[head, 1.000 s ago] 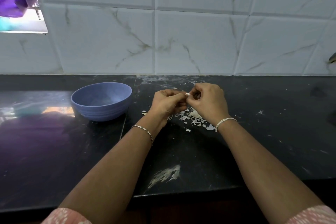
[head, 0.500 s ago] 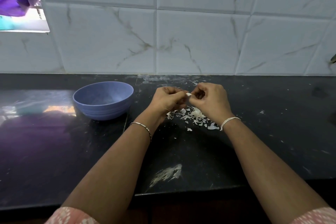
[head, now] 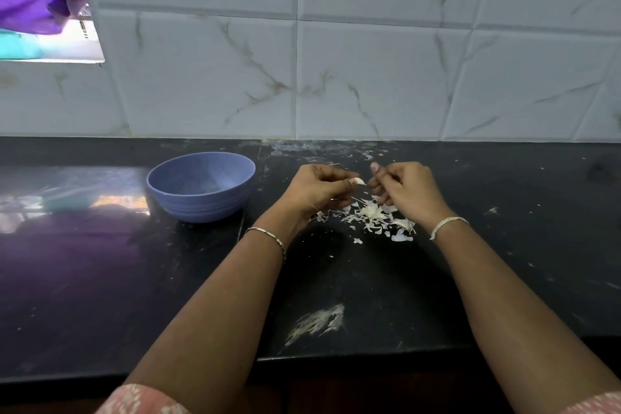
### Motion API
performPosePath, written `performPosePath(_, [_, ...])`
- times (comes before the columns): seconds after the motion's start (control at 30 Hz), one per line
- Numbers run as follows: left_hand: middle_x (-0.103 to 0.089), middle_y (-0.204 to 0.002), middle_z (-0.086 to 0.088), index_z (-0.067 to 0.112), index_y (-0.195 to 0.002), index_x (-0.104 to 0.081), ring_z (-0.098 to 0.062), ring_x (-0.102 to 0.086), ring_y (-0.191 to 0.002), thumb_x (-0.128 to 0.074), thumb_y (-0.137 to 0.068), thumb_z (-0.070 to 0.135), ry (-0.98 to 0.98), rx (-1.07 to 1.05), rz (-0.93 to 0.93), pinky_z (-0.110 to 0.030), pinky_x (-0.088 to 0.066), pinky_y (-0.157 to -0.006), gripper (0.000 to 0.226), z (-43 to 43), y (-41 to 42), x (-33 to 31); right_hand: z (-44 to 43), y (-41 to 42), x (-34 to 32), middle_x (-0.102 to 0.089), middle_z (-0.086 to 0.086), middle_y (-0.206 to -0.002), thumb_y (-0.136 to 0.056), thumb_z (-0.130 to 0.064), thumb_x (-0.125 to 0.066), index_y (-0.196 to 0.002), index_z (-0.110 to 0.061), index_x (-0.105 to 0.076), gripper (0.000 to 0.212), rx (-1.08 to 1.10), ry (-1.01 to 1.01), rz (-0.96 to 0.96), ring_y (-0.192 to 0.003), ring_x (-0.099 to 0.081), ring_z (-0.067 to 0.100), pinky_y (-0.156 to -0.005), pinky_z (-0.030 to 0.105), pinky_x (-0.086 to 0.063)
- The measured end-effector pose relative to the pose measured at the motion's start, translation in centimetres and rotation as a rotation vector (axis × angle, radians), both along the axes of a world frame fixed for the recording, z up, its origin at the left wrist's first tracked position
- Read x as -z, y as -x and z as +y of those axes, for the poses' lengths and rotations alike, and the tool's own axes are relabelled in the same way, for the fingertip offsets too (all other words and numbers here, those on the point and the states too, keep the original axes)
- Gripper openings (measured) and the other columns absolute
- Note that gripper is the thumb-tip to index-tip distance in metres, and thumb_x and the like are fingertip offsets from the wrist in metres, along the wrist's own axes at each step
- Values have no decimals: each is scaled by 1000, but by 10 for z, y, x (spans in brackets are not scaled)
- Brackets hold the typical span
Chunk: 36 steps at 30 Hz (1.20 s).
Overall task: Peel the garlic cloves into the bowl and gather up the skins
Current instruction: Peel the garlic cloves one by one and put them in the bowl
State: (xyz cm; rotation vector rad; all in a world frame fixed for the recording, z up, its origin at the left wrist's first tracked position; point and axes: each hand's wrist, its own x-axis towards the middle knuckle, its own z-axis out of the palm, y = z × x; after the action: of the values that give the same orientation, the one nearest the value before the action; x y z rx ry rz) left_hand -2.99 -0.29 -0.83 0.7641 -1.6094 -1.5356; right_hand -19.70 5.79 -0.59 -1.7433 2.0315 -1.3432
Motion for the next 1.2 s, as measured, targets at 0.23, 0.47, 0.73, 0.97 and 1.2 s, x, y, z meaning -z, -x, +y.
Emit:
performPosePath(0.23, [-67, -80, -12, 14, -89, -72, -22, -59, -70, -66, -89, -2, 89, -67, -35, -39, -52, -79, 17, -1, 3, 5, -1, -12, -2, -71, 15, -85, -86, -4, -71, -97, -4, -69, 11, -180, -5, -344, -68, -69, 18, -62, 23, -58])
performPosePath(0.47, [-68, -73, -6, 9, -88, -68, -17, -61, -64, -72, -85, 4, 77, -74, 31, -37, -56, -74, 7, -2, 3, 4, -3, -14, -1, -71, 6, -76, -86, -4, -71, -88, -12, -67, 9, -177, 30, -348, -63, -68, 14, -60, 22, -56])
performPosePath(0.73, [-69, -74, -1, 13, -87, -71, -13, -63, -69, -70, -86, 2, 141, -100, 41, -37, -57, -79, 11, -5, 5, 9, -1, -19, -1, -71, 12, -75, -84, -8, -75, -87, -2, -69, 9, -157, 38, -434, -62, -68, 14, -61, 20, -57])
performPosePath(0.97, [-68, -81, -9, 15, -89, -74, -16, -63, -68, -76, -81, -1, 164, -91, 15, -30, -56, -69, 18, -5, 7, 12, -3, -22, 0, -73, 15, -76, -82, -8, -75, -76, -10, -74, 6, -80, 80, -390, -64, -65, 19, -66, 27, -57])
performPosePath(1.2, [-70, -73, -8, 9, -87, -74, -18, -63, -65, -74, -80, -4, 110, -187, 72, -35, -55, -68, 14, -2, 12, 13, -6, -24, 1, -73, 15, -78, -78, -5, -79, -78, -10, -74, 7, -93, 106, -447, -71, -69, 21, -73, 31, -60])
